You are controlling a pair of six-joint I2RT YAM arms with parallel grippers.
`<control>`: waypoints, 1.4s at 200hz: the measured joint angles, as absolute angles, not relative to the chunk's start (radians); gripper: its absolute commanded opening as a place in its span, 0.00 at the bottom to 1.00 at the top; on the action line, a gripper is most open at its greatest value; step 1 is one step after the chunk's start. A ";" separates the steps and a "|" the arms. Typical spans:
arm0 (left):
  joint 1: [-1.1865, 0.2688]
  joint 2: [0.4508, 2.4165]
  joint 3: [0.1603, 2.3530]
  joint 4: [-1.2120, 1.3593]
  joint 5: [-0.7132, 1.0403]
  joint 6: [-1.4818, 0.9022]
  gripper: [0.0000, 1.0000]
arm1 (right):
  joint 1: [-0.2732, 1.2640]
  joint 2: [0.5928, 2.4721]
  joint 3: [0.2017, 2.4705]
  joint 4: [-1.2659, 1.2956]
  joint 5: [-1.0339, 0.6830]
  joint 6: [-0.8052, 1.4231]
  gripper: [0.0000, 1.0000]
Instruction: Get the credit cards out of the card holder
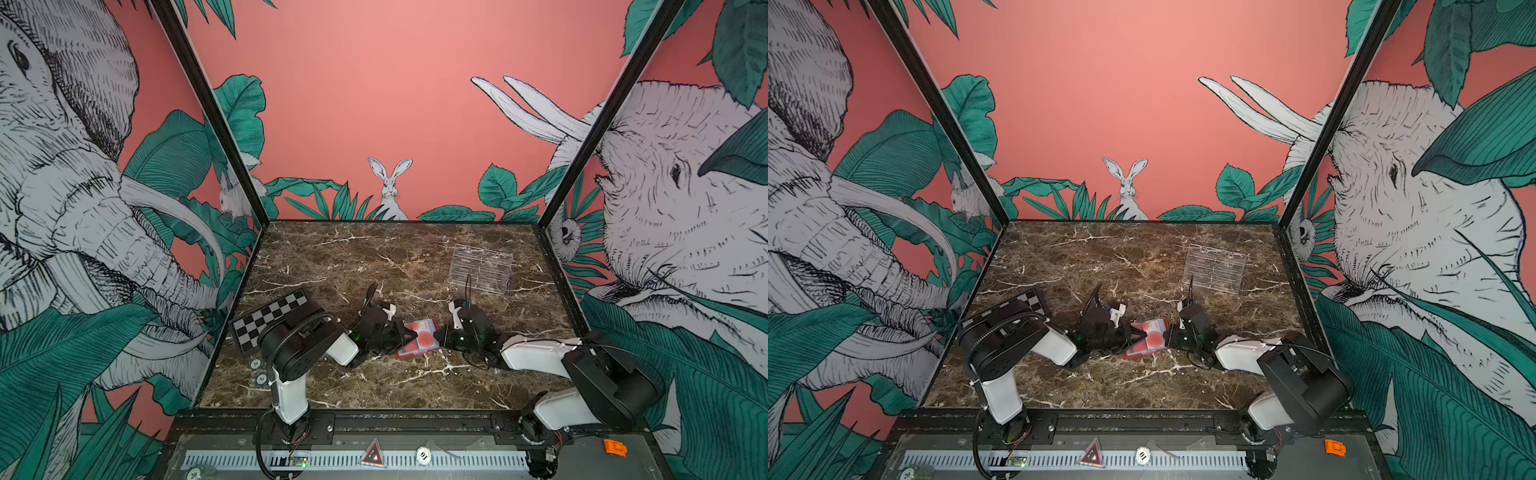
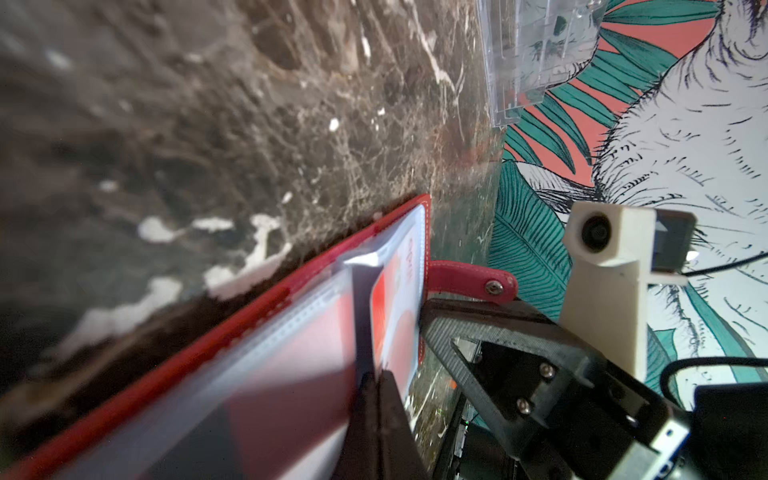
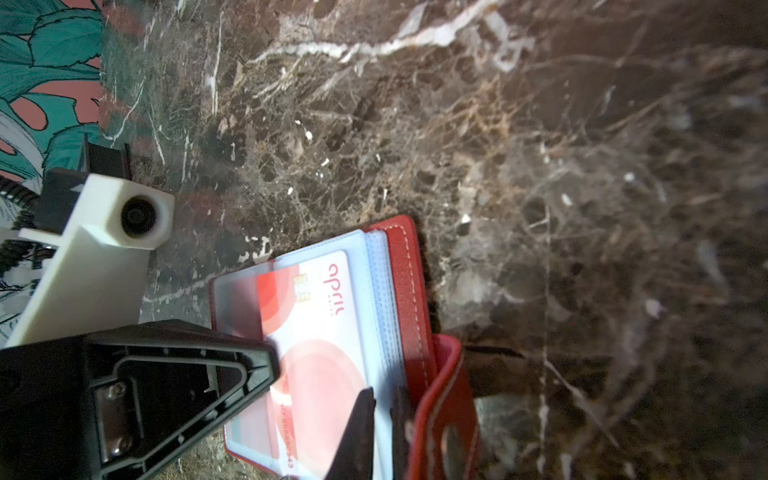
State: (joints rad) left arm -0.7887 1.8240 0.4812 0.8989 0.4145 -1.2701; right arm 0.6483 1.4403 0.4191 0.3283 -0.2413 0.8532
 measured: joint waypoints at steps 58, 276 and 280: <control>-0.788 1.815 0.474 0.892 0.430 -1.264 0.02 | 0.648 1.445 0.420 0.332 -0.243 0.853 0.11; -0.779 1.812 0.491 0.864 0.456 -1.230 0.00 | 0.653 1.465 0.432 0.338 -0.244 0.854 0.00; -0.776 1.808 0.491 0.857 0.456 -1.228 0.00 | 0.653 1.465 0.432 0.338 -0.244 0.854 0.00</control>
